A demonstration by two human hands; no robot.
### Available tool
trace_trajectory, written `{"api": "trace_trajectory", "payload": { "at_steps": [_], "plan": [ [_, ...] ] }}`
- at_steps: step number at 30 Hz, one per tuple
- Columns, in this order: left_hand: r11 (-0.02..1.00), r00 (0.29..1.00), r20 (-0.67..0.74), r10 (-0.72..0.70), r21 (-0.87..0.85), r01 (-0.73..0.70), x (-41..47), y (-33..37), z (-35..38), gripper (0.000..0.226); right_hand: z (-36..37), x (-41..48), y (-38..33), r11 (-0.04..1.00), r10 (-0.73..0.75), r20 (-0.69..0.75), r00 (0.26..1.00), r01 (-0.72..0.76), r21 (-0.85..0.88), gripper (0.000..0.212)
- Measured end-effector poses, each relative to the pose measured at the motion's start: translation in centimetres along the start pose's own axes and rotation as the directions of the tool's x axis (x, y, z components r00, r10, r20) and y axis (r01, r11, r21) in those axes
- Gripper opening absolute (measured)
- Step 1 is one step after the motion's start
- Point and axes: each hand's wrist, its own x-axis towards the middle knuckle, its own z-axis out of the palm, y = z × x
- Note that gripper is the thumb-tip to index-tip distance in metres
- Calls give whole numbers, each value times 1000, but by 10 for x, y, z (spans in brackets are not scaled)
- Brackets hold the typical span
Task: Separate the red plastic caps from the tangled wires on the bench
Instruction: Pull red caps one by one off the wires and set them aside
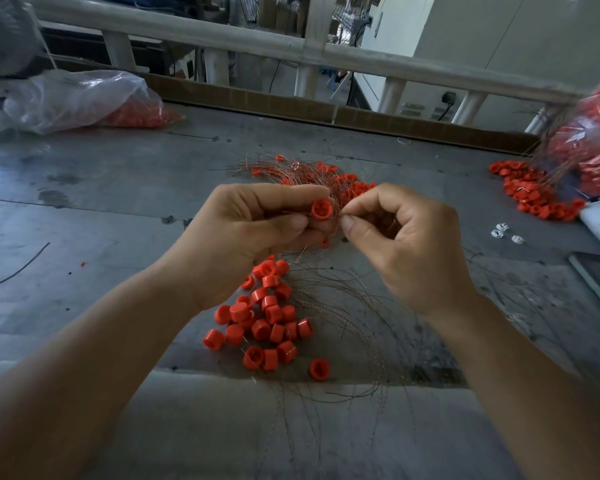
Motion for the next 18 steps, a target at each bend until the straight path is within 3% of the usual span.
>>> {"api": "trace_trajectory", "payload": {
  "at_steps": [18],
  "plan": [
    [1000, 999, 51, -9, 20, 8, 0, 1, -4, 36, -2, 0, 0, 1000, 9, -3, 1000, -9, -1, 8]
  ]
}}
